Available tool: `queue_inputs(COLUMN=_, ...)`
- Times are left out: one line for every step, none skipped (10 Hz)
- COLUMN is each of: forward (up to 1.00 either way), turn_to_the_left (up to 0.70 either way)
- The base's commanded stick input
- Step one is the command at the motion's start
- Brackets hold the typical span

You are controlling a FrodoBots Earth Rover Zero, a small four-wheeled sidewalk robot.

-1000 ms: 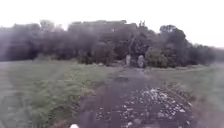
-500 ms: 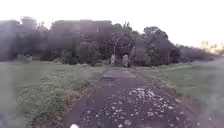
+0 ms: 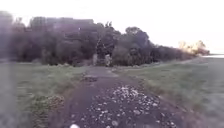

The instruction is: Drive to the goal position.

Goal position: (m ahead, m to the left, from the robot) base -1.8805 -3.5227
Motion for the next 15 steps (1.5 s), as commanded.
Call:
queue_inputs(forward=0.00, turn_to_the_left=-0.85)
queue_inputs(forward=0.00, turn_to_the_left=-0.85)
queue_inputs(forward=0.00, turn_to_the_left=-0.85)
queue_inputs(forward=0.00, turn_to_the_left=-0.85)
queue_inputs(forward=0.00, turn_to_the_left=-0.85)
queue_inputs(forward=0.00, turn_to_the_left=-0.85)
queue_inputs(forward=0.00, turn_to_the_left=-0.85)
queue_inputs(forward=0.00, turn_to_the_left=-0.85)
queue_inputs(forward=0.00, turn_to_the_left=-0.85)
queue_inputs(forward=0.00, turn_to_the_left=-0.85)
queue_inputs(forward=0.00, turn_to_the_left=-0.85)
queue_inputs(forward=0.00, turn_to_the_left=-0.85)
queue_inputs(forward=0.00, turn_to_the_left=-0.85)
queue_inputs(forward=0.00, turn_to_the_left=-0.85)
queue_inputs(forward=0.00, turn_to_the_left=-0.85)
